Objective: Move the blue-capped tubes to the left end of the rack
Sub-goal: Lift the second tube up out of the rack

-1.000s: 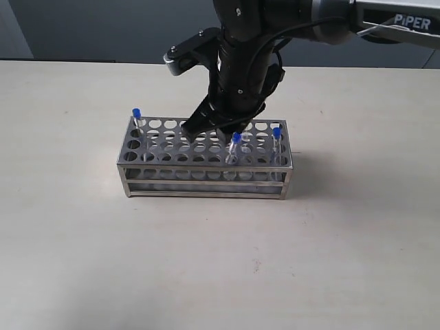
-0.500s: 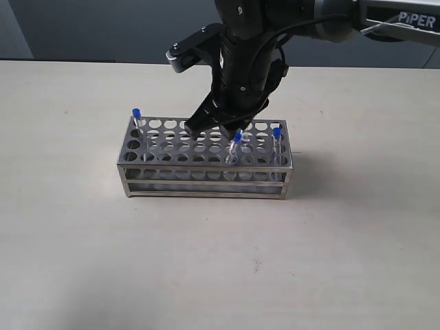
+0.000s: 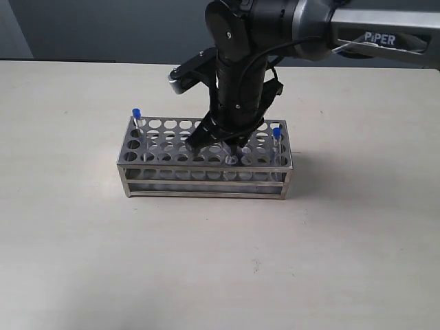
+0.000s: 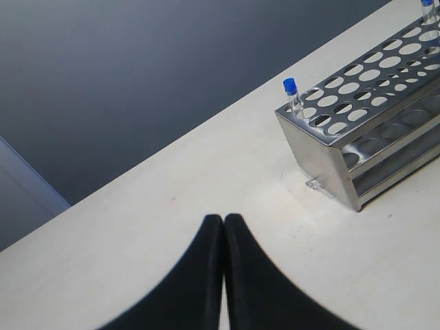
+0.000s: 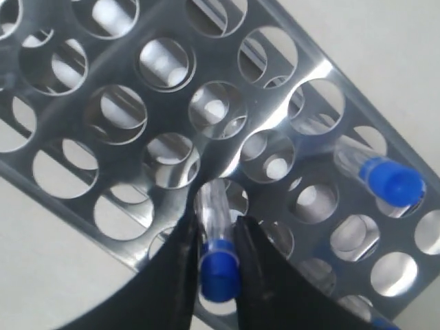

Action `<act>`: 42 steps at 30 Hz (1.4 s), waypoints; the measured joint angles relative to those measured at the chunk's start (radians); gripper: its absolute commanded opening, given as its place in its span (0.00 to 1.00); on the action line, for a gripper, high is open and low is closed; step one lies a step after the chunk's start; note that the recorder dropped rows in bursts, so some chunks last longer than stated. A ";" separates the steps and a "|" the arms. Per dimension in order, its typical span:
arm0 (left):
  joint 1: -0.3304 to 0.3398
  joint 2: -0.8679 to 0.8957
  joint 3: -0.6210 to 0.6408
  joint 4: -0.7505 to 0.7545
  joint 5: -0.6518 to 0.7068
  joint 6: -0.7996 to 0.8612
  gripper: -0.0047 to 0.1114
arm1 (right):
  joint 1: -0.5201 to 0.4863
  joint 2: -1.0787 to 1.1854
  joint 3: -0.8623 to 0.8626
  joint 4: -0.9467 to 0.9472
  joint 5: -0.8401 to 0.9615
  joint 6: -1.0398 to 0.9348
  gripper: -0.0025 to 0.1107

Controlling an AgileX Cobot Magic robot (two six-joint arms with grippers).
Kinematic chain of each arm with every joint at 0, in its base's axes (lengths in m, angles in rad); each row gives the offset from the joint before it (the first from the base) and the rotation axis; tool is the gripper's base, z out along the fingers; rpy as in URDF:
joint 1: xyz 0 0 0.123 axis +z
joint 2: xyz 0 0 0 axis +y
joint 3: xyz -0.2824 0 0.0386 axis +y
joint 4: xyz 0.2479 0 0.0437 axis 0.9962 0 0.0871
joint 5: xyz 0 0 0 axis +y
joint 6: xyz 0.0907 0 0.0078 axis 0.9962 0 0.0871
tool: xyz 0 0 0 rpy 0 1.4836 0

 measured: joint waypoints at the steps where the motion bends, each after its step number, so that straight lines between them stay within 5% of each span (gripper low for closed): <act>1: 0.000 0.000 0.000 0.000 0.000 0.000 0.05 | 0.000 0.002 0.000 0.000 0.003 0.000 0.01; 33: 0.000 0.000 0.000 0.000 0.000 0.000 0.05 | 0.000 -0.200 0.000 -0.010 0.049 -0.027 0.02; 42: 0.000 0.000 0.000 0.000 0.000 0.000 0.05 | 0.000 -0.142 -0.165 0.292 -0.040 -0.300 0.02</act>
